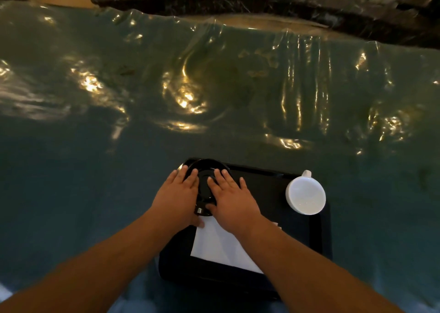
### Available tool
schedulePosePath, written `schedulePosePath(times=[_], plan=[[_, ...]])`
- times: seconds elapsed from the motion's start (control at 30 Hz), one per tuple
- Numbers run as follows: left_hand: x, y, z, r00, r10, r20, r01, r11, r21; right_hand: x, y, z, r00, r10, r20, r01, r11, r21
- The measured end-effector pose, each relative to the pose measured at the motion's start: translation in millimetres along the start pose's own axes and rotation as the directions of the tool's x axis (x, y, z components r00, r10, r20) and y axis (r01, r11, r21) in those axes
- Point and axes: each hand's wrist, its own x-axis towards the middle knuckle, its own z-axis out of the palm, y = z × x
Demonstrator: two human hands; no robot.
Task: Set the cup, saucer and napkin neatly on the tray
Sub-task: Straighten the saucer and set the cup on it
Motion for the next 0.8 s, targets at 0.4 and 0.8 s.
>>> schedulePosePath(times=[0.4, 0.8], plan=[[5, -5, -2, 1.000, 0.026, -0.006, -0.026, 0.994, -0.106, 2, -1, 3, 1.000, 0.009, 0.001, -0.009, 1.000, 0.019], [4, 4, -12, 0.999, -0.021, 0.043, 0.023, 0.998, -0.064, 0, -2, -2, 1.000, 0.017, 0.020, -0.017, 1.000, 0.000]])
